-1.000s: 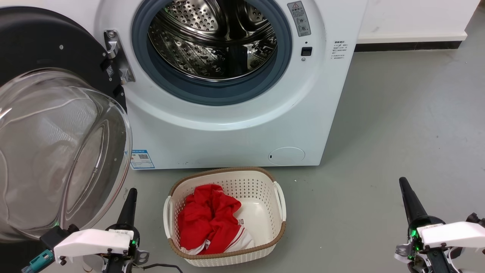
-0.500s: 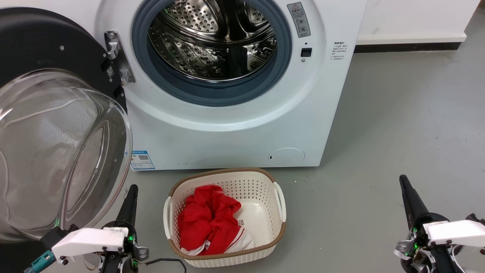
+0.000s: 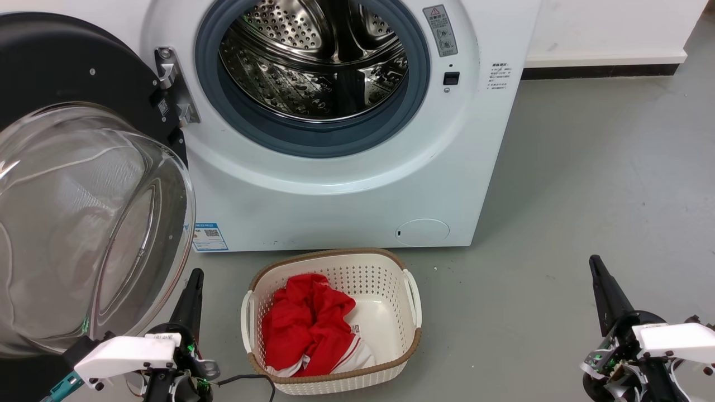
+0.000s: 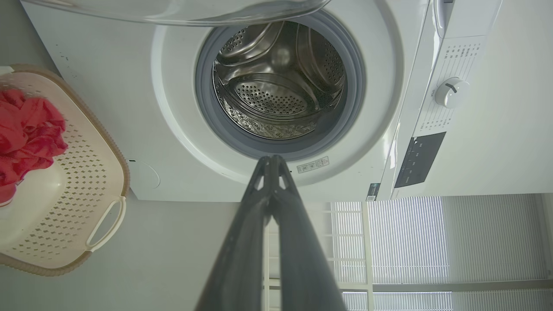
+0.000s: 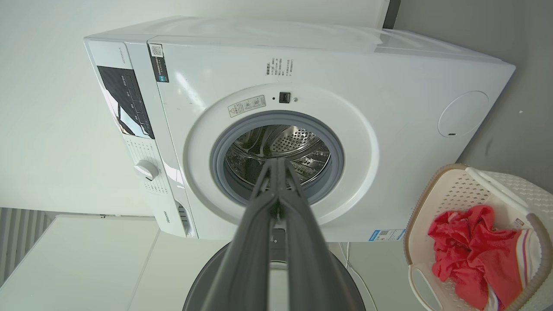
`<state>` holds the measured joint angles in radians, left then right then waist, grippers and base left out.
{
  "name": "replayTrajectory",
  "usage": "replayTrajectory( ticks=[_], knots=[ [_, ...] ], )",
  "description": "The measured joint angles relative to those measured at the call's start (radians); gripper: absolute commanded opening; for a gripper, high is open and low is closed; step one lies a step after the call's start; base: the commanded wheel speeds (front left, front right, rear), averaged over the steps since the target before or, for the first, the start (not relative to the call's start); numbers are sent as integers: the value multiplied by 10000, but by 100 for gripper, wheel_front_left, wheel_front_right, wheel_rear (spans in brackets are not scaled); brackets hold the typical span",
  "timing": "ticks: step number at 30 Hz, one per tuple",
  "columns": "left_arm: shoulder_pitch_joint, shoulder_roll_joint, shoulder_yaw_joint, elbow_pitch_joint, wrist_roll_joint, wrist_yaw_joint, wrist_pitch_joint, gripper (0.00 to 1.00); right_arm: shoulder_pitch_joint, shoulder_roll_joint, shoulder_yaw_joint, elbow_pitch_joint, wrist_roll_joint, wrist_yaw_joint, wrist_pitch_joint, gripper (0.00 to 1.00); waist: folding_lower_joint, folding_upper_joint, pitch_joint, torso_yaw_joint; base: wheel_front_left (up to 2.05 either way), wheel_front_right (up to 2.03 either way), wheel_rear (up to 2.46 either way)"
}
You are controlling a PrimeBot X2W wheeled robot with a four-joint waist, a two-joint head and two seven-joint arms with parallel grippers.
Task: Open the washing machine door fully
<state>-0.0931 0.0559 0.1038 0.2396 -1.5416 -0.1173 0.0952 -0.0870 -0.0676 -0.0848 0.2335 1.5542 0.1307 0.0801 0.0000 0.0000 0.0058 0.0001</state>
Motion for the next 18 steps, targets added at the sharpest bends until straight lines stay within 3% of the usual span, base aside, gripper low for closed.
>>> replayTrajectory(
  ticks=[18],
  knots=[
    [-117,-56,102,63,-708,-136,194,0,-135,15,-73,107,746,0,174,0,0,0,-27,-1,0,0,0]
  ],
)
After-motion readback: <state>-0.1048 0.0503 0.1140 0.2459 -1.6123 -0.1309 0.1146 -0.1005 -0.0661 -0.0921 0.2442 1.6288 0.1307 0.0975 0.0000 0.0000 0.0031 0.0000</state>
